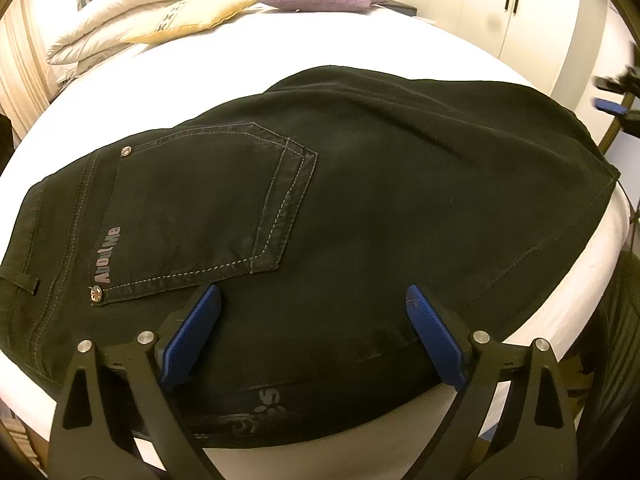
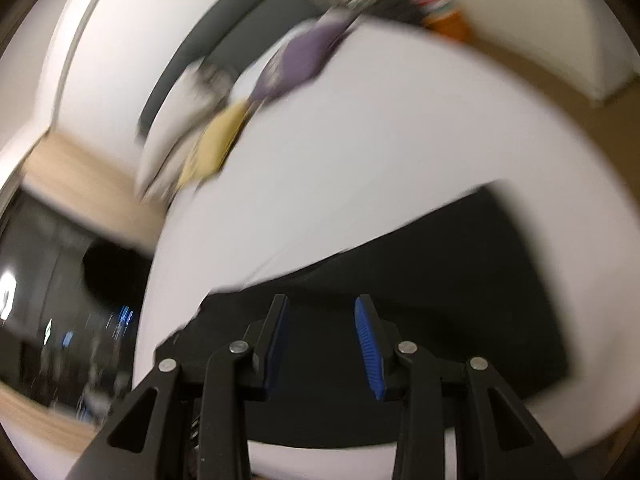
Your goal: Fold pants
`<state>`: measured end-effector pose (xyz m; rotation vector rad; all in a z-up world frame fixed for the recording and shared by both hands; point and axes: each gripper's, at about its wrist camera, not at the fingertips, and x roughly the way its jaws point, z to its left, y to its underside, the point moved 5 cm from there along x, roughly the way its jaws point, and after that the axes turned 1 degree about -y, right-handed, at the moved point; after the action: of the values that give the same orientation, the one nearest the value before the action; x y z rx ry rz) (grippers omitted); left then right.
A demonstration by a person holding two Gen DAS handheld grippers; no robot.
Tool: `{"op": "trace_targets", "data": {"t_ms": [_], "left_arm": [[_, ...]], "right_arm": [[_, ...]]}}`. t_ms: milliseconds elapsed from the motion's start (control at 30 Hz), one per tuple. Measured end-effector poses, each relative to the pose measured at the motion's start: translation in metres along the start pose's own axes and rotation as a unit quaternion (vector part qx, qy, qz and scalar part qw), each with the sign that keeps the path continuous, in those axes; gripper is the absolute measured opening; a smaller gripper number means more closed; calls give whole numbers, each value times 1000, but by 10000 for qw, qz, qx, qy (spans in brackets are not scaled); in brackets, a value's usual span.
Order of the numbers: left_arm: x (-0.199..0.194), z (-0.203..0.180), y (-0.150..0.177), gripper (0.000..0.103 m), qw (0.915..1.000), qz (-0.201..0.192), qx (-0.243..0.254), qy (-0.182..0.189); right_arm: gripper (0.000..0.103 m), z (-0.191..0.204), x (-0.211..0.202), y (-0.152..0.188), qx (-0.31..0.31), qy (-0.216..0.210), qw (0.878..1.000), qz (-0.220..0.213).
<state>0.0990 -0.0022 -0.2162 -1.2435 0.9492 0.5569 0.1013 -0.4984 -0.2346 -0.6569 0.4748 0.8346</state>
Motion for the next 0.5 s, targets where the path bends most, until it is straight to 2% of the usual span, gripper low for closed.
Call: {"op": "trace_targets", "data": {"t_ms": [100, 133, 167, 233, 300, 400, 500], "left_arm": [[1, 0, -1, 95, 10000, 4, 0, 13], [0, 0, -1, 95, 10000, 12, 5, 23], [0, 0, -1, 95, 10000, 18, 8, 32], [1, -1, -2, 96, 10000, 20, 21, 48], [2, 0, -3, 96, 10000, 3, 25, 67], [1, 2, -1, 96, 10000, -24, 17, 65], [2, 2, 0, 96, 10000, -40, 12, 51]], "right_arm": [[38, 6, 47, -2, 49, -227, 9989, 406], [38, 2, 69, 1, 209, -395, 9965, 710], [38, -4, 79, 3, 333, -425, 9951, 834], [38, -23, 93, 2, 458, -118, 9951, 873], [22, -48, 89, -6, 769, -116, 9956, 518], [0, -98, 65, -18, 1502, -51, 9885, -176], [0, -134, 36, -15, 1819, -59, 9811, -653]]}}
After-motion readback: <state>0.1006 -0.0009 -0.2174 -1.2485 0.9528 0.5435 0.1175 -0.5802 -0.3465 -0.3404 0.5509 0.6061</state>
